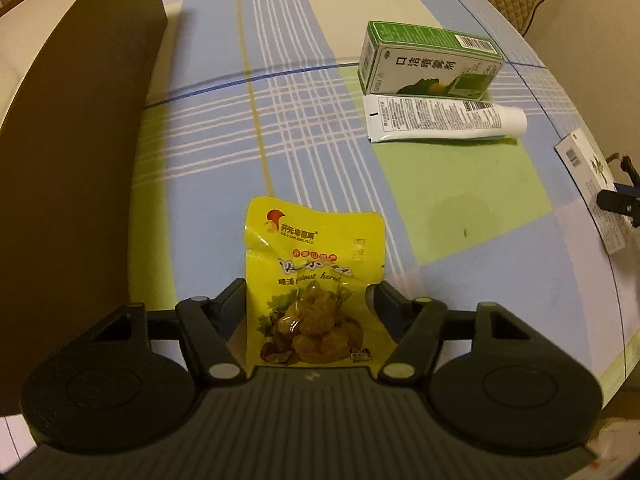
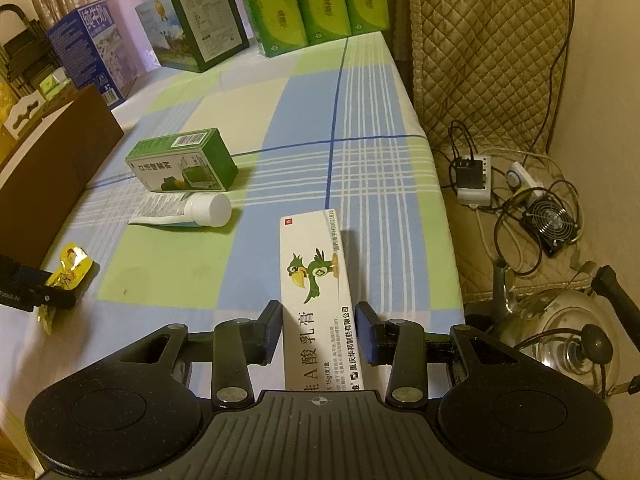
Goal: Organize objects
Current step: 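Grasp the yellow snack packet with the left tool while the right tool holds the ointment box, then lift the yellow packet and ointment box over the cardboard box with both tools, then open both tools to drop the packet and ointment box into the box, then withdraw both tools from the box toward the green box and white tube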
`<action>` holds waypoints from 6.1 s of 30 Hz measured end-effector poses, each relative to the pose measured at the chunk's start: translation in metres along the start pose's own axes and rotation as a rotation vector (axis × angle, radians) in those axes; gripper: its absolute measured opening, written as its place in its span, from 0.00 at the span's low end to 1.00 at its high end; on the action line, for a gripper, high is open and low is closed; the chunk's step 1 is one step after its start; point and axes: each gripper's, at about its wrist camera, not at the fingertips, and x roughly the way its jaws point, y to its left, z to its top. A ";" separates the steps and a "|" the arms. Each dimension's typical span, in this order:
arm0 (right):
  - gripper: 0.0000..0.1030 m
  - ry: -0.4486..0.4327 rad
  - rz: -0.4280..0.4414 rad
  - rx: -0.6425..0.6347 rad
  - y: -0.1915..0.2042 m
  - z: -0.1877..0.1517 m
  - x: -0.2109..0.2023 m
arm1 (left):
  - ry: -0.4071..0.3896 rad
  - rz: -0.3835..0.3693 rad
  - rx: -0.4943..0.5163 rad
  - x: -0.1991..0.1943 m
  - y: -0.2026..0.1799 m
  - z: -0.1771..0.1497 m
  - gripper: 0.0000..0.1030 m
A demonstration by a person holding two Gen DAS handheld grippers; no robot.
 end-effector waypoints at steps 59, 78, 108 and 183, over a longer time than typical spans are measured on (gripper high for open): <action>0.34 -0.014 0.180 -0.120 0.125 0.032 -0.015 | -0.267 -0.095 -0.166 -0.110 0.019 -0.026 0.55; 0.34 -0.059 0.353 -0.185 0.253 0.055 -0.022 | -0.401 -0.058 -0.203 -0.178 0.099 -0.030 0.55; 0.34 -0.075 0.233 -0.214 0.415 0.133 0.094 | -0.321 0.066 -0.186 -0.128 0.257 0.049 0.55; 0.63 -0.134 0.242 -0.209 0.396 0.129 0.064 | -0.329 0.050 -0.227 -0.149 0.263 0.031 0.88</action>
